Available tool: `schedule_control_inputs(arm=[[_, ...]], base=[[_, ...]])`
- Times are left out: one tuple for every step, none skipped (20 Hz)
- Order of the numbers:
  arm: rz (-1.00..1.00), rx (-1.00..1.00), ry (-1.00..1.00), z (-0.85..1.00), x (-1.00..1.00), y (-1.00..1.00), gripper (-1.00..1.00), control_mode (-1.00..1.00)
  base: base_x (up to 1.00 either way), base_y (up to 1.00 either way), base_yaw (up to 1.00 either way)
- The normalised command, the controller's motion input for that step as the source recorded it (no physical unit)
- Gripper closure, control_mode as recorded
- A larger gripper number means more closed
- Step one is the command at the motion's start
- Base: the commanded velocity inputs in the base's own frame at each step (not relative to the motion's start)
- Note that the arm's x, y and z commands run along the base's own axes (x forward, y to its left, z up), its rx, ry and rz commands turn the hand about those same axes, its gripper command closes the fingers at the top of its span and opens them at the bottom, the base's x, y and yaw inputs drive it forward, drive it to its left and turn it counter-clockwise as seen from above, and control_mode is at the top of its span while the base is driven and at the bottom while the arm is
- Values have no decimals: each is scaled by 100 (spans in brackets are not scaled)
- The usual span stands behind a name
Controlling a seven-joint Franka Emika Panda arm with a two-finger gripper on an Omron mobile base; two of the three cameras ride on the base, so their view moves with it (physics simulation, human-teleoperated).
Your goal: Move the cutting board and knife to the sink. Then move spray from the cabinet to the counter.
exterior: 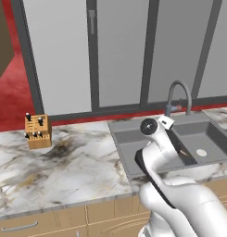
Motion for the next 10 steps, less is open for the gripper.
schedule_control_inputs(arm=[[0,0,0,-39,26,0,100,-100],[0,0,0,-41,25,0,100,-100],[0,0,0,-44,25,0,100,-100],[0,0,-1,-42,26,0,100,-100],[0,0,-1,-41,25,0,100,-100],[0,0,-2,-41,28,0,100,-100],[0,0,-2,-41,29,0,100,-100],[0,0,-4,-43,28,-3,100,-100],[0,0,-4,-44,27,-3,100,-100],[0,0,-5,-44,28,-2,100,-100]], base=[[0,0,0],[0,0,0],[0,0,0],[0,0,0],[0,0,0],[0,0,0],[0,0,0],[0,0,0],[0,0,0],[0,0,0]])
